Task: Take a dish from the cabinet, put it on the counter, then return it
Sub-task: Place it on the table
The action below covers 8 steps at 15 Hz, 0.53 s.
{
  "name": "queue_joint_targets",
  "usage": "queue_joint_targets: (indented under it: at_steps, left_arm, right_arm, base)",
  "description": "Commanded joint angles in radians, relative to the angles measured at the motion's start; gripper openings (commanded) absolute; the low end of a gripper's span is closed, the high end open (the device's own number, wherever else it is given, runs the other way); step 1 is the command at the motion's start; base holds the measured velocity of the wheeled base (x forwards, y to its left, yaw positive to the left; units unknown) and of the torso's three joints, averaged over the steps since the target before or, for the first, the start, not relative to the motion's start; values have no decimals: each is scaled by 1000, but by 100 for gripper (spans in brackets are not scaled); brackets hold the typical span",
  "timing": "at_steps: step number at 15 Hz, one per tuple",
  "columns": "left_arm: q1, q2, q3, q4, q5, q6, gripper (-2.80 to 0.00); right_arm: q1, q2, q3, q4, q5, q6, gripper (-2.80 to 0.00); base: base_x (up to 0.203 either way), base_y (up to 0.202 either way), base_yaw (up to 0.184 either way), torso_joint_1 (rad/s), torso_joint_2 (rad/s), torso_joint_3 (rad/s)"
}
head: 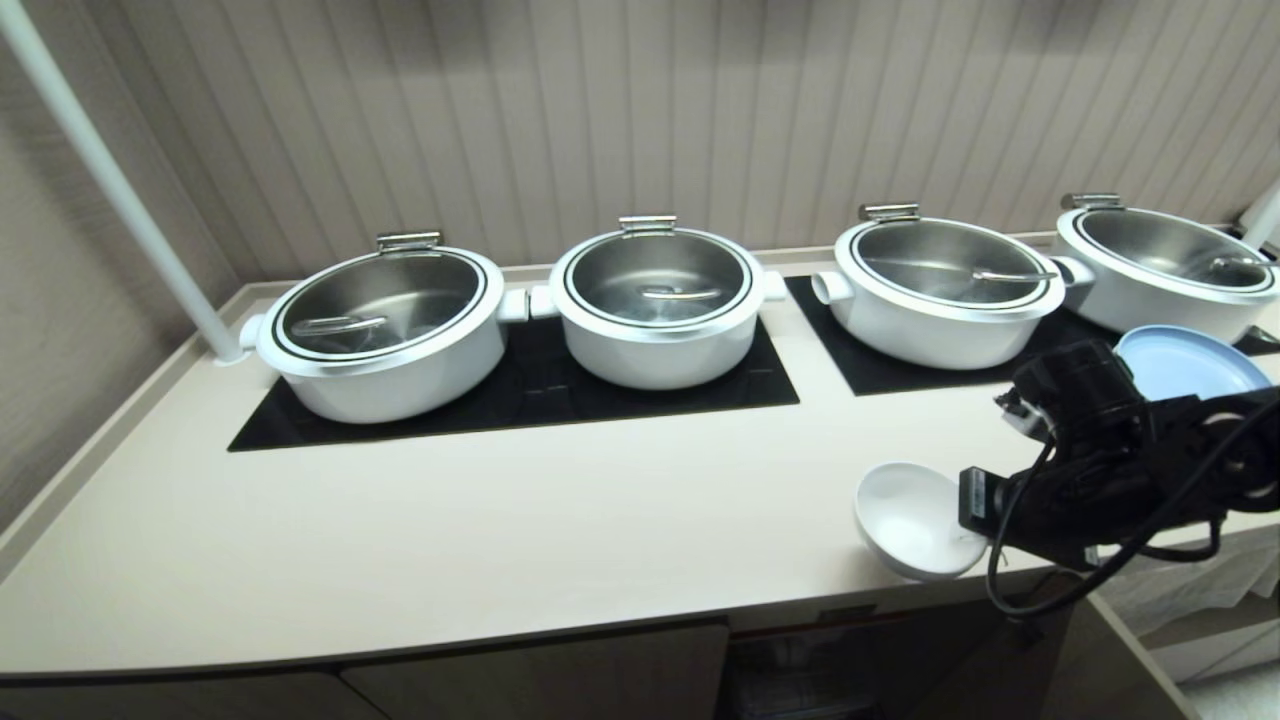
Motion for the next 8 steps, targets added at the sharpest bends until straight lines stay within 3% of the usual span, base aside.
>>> queue_joint_targets:
  at_steps: [1, 8]
  left_arm:
    - [0, 0, 0, 0, 0, 0, -280]
    - [0, 0, 0, 0, 0, 0, -280]
  right_arm:
    - [0, 30, -9, -10, 3, 3, -280]
    - [4, 101, -12, -59, 10, 6, -280]
  base:
    - [0, 0, 0, 0, 0, 0]
    - [0, 0, 0, 0, 0, 0]
